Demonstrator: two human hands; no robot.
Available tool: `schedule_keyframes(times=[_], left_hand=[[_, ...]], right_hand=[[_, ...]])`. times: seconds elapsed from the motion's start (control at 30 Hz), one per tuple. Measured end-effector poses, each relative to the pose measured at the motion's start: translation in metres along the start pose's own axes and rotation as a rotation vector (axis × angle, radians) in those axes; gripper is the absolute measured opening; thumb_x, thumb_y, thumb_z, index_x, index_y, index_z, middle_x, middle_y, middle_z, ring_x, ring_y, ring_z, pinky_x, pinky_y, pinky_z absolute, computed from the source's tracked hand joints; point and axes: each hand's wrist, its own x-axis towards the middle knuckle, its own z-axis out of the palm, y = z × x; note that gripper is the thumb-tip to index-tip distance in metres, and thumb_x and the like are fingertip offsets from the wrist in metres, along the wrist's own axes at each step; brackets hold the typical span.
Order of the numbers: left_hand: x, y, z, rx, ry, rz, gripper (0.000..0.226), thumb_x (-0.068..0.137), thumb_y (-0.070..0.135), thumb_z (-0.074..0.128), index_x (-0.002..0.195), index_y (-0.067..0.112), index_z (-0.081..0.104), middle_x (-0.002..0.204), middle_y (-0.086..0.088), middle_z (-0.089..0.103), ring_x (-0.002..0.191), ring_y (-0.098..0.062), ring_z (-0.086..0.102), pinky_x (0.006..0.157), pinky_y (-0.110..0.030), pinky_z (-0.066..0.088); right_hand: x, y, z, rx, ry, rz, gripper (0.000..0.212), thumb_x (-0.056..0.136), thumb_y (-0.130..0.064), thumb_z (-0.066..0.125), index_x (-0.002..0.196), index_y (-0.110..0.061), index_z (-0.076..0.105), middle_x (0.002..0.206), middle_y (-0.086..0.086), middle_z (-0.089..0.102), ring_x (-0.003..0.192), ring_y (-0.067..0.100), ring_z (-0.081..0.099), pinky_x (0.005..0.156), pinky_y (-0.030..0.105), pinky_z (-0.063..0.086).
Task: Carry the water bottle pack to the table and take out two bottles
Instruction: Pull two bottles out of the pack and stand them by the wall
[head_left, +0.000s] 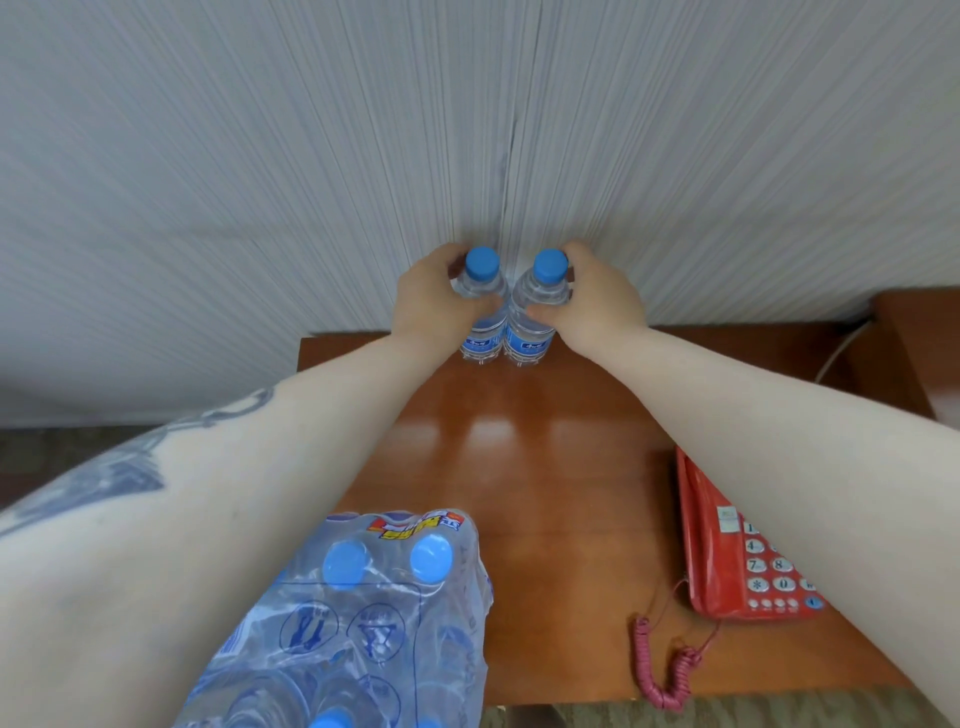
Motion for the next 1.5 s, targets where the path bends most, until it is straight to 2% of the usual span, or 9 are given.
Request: schedule_keyframes(times=[0.1, 0.27, 0.43, 0.57, 0.73, 0.9, 1.03, 1.23, 1.5], left_hand=[[0.004, 0.004, 0.000, 0.032, 0.011, 0.017, 0.055, 0.076, 0.012, 0.087, 0.125, 0.006, 0.064, 0.121, -0.008, 0.071, 0.103, -0.014, 0.062, 0.084, -0.018, 0.041], [0.011, 0.008, -0.002, 0.094, -0.003, 0.001, 0.053, 0.069, 0.016, 0.092, 0.115, 0.005, 0.067, 0.098, 0.001, 0.063, 0.090, -0.014, 0.057, 0.061, -0.007, 0.037], [0.012, 0.006, -0.001, 0.102, 0.020, 0.005, 0.052, 0.069, 0.019, 0.093, 0.113, 0.004, 0.067, 0.096, 0.004, 0.062, 0.088, -0.014, 0.056, 0.055, -0.007, 0.035], [0.011, 0.003, -0.003, 0.106, 0.012, 0.017, 0.054, 0.069, 0.019, 0.092, 0.114, 0.004, 0.066, 0.097, 0.003, 0.062, 0.089, -0.013, 0.056, 0.061, -0.005, 0.034], [0.011, 0.003, -0.006, 0.118, -0.025, 0.031, 0.053, 0.071, 0.021, 0.091, 0.114, 0.005, 0.065, 0.098, 0.003, 0.062, 0.090, -0.014, 0.058, 0.075, -0.020, 0.043], [0.014, 0.000, -0.010, 0.160, -0.080, 0.057, 0.057, 0.072, 0.026, 0.090, 0.119, 0.008, 0.064, 0.105, 0.000, 0.065, 0.094, -0.016, 0.060, 0.076, -0.023, 0.044], [0.015, -0.002, -0.007, 0.204, -0.077, 0.066, 0.043, 0.080, 0.022, 0.084, 0.117, 0.007, 0.067, 0.112, -0.008, 0.072, 0.097, -0.019, 0.064, 0.077, -0.024, 0.044], [0.015, 0.002, -0.007, 0.189, -0.091, 0.061, 0.044, 0.081, 0.018, 0.083, 0.121, 0.008, 0.067, 0.117, -0.008, 0.073, 0.096, -0.016, 0.062, 0.079, -0.022, 0.042], [0.013, -0.005, -0.005, 0.145, -0.085, 0.002, 0.063, 0.075, 0.033, 0.088, 0.127, 0.010, 0.062, 0.122, -0.006, 0.071, 0.110, -0.023, 0.066, 0.085, -0.027, 0.050]], right_hand=[[0.002, -0.001, 0.005, -0.067, 0.031, 0.010, 0.046, 0.084, -0.029, 0.074, 0.119, -0.013, 0.049, 0.100, 0.002, 0.063, 0.093, 0.028, 0.063, 0.066, 0.031, 0.038], [0.003, -0.003, 0.005, -0.141, 0.033, 0.009, 0.049, 0.085, -0.026, 0.074, 0.122, -0.009, 0.047, 0.108, 0.011, 0.067, 0.088, 0.028, 0.060, 0.065, 0.032, 0.038], [0.002, -0.005, 0.008, -0.157, 0.070, 0.023, 0.048, 0.085, -0.026, 0.073, 0.123, -0.011, 0.048, 0.109, 0.010, 0.067, 0.090, 0.029, 0.062, 0.065, 0.033, 0.040], [0.002, -0.005, 0.012, -0.149, 0.089, 0.035, 0.051, 0.085, -0.027, 0.074, 0.126, -0.012, 0.047, 0.111, 0.010, 0.067, 0.092, 0.031, 0.063, 0.065, 0.033, 0.042], [0.007, -0.003, 0.005, -0.141, 0.003, 0.040, 0.059, 0.080, -0.038, 0.076, 0.124, -0.014, 0.046, 0.105, 0.004, 0.066, 0.087, 0.025, 0.061, 0.065, 0.032, 0.043], [0.010, 0.000, 0.001, -0.097, -0.036, 0.043, 0.052, 0.077, -0.043, 0.078, 0.113, -0.015, 0.051, 0.101, 0.001, 0.064, 0.091, 0.024, 0.061, 0.068, 0.031, 0.040], [0.006, 0.000, 0.006, -0.105, 0.011, 0.026, 0.053, 0.081, -0.039, 0.075, 0.121, -0.014, 0.051, 0.109, 0.004, 0.067, 0.093, 0.024, 0.061, 0.068, 0.031, 0.038], [0.008, -0.002, 0.004, -0.096, 0.013, 0.042, 0.057, 0.080, -0.039, 0.077, 0.122, -0.011, 0.050, 0.113, 0.007, 0.067, 0.100, 0.028, 0.063, 0.070, 0.031, 0.040], [0.009, 0.002, 0.003, -0.096, 0.017, 0.093, 0.064, 0.074, -0.049, 0.078, 0.122, -0.015, 0.054, 0.118, 0.003, 0.067, 0.104, 0.025, 0.063, 0.072, 0.032, 0.044]])
